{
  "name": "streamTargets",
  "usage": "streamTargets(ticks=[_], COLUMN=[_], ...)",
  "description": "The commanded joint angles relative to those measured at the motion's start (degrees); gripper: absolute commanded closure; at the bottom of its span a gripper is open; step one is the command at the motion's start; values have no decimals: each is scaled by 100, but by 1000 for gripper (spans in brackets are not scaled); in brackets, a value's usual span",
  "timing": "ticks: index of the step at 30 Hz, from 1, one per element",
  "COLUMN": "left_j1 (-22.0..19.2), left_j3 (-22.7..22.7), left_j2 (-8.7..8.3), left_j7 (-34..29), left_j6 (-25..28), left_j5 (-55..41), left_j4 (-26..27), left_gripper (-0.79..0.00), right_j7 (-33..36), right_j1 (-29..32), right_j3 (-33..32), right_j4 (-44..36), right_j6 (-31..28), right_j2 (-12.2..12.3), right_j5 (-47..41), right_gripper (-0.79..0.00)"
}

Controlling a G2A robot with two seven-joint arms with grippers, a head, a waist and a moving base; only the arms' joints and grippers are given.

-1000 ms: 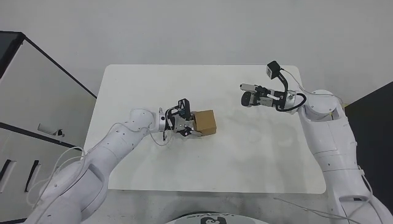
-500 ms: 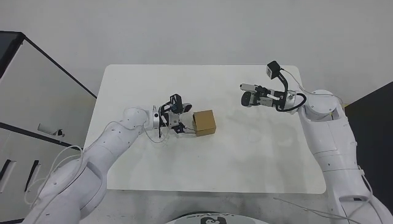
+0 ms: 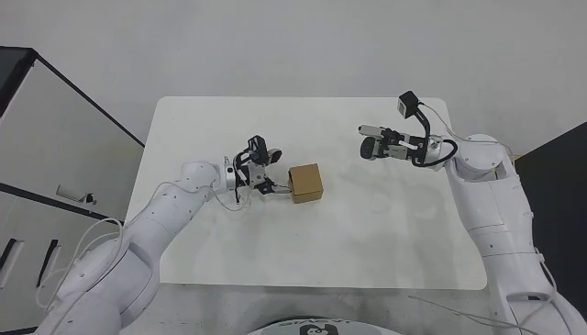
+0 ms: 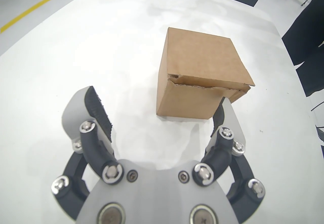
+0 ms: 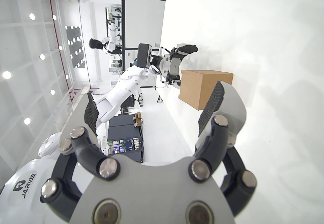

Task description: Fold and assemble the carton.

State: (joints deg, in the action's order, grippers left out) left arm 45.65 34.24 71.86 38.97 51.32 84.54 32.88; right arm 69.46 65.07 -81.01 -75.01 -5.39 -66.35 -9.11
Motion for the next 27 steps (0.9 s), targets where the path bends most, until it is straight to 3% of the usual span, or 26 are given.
streamTargets(ticks=[1,8,15,22,27], left_j1=[0,-39,38,493,1052], left_j3=[10,109,467,1130,1684], left_j2=[-15,-221,-621,-1188,-1641], left_j7=[38,459,1029,855,731], left_j6=[46,192,342,544,668], left_j5=[34,447,741,372,188], left_j4=[17,76,382,1544,2549], left_gripper=[-785,-785,-785,-785,-785], right_j7=[0,0,0,0,0], right_j1=[0,0,0,0,0], right_j3=[0,0,0,0,0], right_j4=[0,0,0,0,0], right_j6=[0,0,0,0,0], right_j2=[0,0,0,0,0], right_j5=[0,0,0,0,0], right_gripper=[-785,-785,-785,-785,-785])
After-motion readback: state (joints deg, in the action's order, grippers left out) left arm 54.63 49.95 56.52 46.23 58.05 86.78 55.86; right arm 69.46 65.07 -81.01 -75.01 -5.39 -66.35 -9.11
